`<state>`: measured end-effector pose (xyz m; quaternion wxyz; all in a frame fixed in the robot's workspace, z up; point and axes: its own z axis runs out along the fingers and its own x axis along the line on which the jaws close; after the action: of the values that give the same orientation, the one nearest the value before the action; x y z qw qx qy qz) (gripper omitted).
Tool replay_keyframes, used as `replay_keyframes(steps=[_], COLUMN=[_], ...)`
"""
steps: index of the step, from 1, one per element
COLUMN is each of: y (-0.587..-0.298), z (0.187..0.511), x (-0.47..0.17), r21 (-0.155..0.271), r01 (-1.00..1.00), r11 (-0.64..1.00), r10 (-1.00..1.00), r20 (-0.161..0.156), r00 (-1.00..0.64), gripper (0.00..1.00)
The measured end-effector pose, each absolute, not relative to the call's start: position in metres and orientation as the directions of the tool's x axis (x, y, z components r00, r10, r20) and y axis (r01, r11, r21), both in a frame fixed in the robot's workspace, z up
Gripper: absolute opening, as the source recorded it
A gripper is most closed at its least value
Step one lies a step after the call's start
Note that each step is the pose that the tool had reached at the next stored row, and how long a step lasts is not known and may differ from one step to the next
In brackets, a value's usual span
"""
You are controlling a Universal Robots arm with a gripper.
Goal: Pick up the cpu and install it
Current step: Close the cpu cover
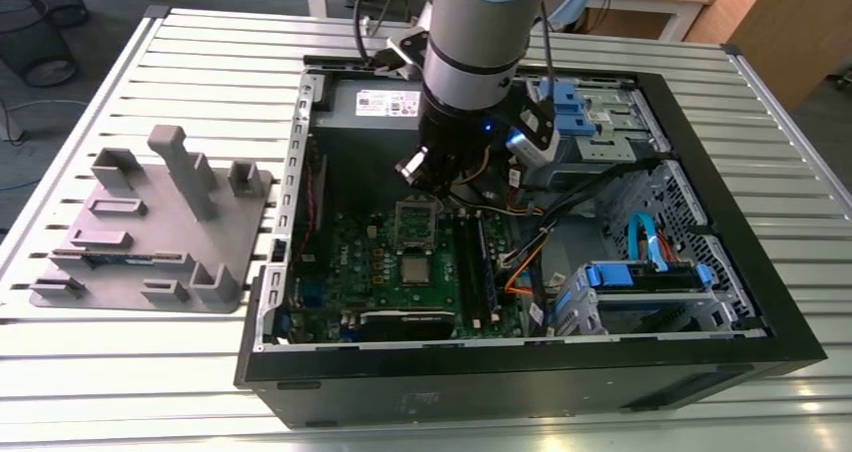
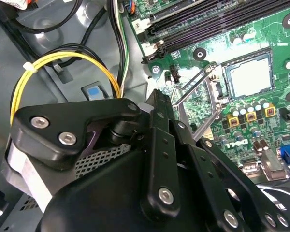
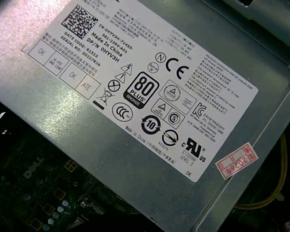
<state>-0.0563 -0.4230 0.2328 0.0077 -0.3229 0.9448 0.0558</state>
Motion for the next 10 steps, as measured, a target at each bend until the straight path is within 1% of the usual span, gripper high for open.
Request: replay_keyframes(steps=[10], y=[-0.4231], z=[0.2355], x=[-0.0563], r21=[0.095], r01=[-0.633], r11=[0.768], r10=[-0.632], r20=[-0.047], r00=[-0.774], gripper=[0.11])
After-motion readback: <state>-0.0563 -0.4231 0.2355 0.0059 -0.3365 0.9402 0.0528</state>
